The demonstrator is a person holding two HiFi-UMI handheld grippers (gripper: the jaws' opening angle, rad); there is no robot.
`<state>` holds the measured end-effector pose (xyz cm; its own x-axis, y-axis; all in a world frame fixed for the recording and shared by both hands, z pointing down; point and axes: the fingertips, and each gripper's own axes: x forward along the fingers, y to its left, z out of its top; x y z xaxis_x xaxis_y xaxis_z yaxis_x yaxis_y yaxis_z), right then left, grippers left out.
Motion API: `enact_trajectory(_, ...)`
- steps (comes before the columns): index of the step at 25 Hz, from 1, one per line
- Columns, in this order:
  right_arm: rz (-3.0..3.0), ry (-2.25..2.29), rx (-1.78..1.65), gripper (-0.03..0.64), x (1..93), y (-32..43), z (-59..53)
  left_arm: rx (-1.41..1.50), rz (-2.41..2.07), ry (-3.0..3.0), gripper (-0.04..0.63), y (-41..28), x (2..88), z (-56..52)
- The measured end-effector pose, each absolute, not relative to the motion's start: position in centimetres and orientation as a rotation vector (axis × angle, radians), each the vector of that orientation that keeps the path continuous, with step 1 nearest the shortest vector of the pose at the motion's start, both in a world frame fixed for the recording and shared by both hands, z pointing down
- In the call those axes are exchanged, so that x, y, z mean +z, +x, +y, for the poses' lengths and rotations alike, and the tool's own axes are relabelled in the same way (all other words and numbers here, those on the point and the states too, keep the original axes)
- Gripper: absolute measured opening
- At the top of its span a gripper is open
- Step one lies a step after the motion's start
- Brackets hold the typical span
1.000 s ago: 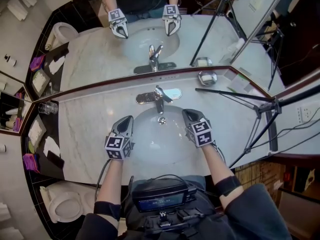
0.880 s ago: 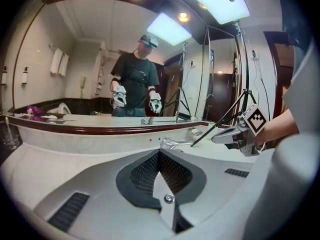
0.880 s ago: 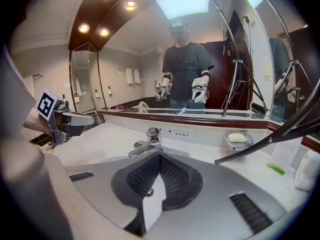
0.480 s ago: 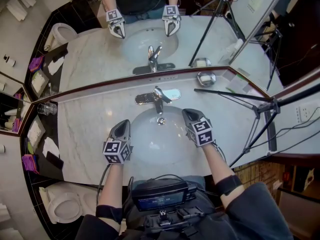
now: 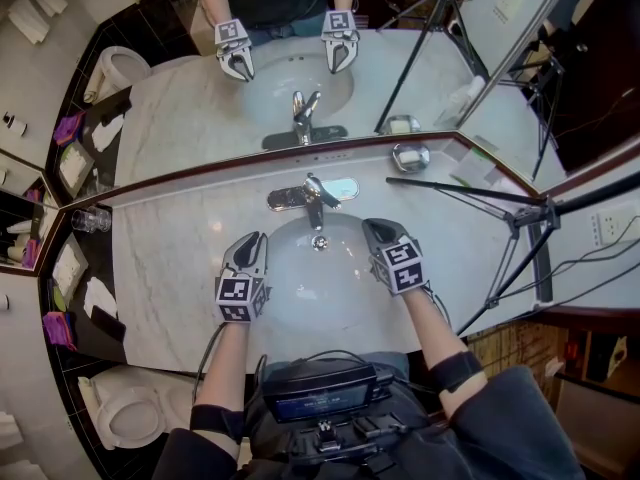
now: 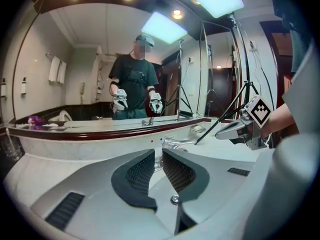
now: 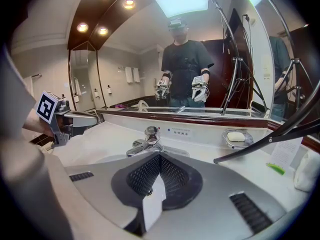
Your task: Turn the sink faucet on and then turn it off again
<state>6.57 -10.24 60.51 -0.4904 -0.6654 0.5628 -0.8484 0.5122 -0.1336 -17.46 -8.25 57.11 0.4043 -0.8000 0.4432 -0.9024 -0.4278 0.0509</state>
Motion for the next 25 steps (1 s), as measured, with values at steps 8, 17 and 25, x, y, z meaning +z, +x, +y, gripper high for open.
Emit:
enact_trajectory(8, -2.309, 1.252, 0.557, 0.02, 61.5, 7.0, -10.6, 0.9, -1.323, 2.68, 0.205, -11.4, 58.3, -11.0)
enact_trajectory(17, -2.284, 1.262, 0.592, 0.02, 61.7, 7.3, -10.6, 1.509, -1.093, 2.975, 0.272, -5.6, 60.1, -14.0)
enact_trajectory(25, -2.251, 1.303, 0.617, 0.02, 62.9, 9.3, -10.7, 1.656, -0.951, 3.025, 0.272, -3.1, 62.1, -15.8)
